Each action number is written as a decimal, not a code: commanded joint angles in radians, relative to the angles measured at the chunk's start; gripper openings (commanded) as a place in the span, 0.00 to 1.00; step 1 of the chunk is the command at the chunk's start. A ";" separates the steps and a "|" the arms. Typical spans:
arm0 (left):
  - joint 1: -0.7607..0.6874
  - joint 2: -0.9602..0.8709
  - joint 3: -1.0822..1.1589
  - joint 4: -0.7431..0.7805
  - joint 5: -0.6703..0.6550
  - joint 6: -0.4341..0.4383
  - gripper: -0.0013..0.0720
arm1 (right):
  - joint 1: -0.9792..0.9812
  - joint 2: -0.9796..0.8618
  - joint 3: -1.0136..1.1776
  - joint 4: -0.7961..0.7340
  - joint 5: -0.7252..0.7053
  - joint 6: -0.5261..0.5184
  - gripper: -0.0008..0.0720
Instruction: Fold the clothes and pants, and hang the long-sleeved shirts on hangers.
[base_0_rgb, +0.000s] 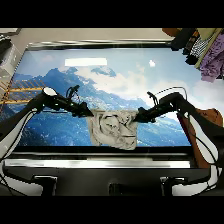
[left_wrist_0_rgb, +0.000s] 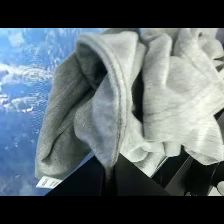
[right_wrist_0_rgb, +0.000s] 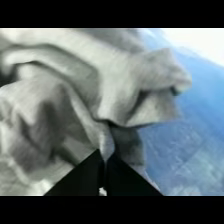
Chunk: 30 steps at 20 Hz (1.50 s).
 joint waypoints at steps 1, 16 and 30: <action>0.054 0.071 0.068 0.017 0.017 -0.008 0.04 | -0.068 0.140 0.092 -0.089 0.004 0.071 0.06; 0.118 0.731 0.578 0.417 0.358 -0.287 0.04 | -0.114 0.790 0.758 -0.130 0.145 0.249 0.06; 0.117 0.483 0.372 0.507 0.018 -0.516 0.04 | -0.042 0.149 0.780 -0.216 0.058 0.436 0.06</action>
